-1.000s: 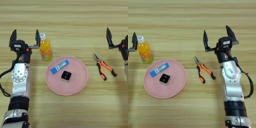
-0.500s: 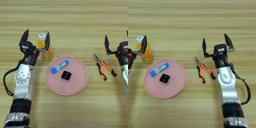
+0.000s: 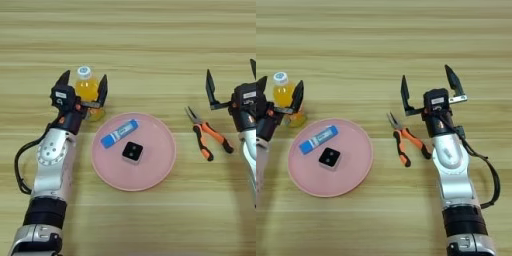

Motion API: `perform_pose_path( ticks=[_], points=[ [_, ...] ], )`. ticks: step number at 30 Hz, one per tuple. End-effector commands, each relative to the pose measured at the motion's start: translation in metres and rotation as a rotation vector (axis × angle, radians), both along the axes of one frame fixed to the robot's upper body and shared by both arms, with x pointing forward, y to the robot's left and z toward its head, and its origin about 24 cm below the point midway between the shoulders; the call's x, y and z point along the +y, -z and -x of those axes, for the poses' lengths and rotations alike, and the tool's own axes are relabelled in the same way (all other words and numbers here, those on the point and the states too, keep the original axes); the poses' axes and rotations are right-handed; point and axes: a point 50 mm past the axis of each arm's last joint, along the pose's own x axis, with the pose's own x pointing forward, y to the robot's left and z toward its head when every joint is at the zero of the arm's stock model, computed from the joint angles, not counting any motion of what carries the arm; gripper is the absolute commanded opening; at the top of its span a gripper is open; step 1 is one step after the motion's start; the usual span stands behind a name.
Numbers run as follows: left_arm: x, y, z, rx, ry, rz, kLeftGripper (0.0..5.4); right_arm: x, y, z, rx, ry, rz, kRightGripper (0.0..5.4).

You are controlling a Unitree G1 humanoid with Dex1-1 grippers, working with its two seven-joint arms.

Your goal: Move the objects on the table

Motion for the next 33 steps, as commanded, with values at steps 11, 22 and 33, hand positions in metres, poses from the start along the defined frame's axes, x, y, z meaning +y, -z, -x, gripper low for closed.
perform_pose_path(
  ticks=[11, 22, 33],
  points=[
    [-0.005, 0.017, -0.008, 0.152, 0.019, -0.061, 5.17, 0.0, -0.004, 0.003, -0.027, 0.0, 0.014, 5.4],
    [-0.004, 0.02, -0.009, 0.175, 0.012, -0.061, 4.11, 0.0, -0.004, 0.003, -0.029, -0.001, 0.014, 5.4],
    [-0.004, 0.02, -0.01, 0.169, 0.008, -0.063, 3.55, 0.0, -0.004, 0.003, -0.029, -0.001, 0.011, 5.4]
  ],
)
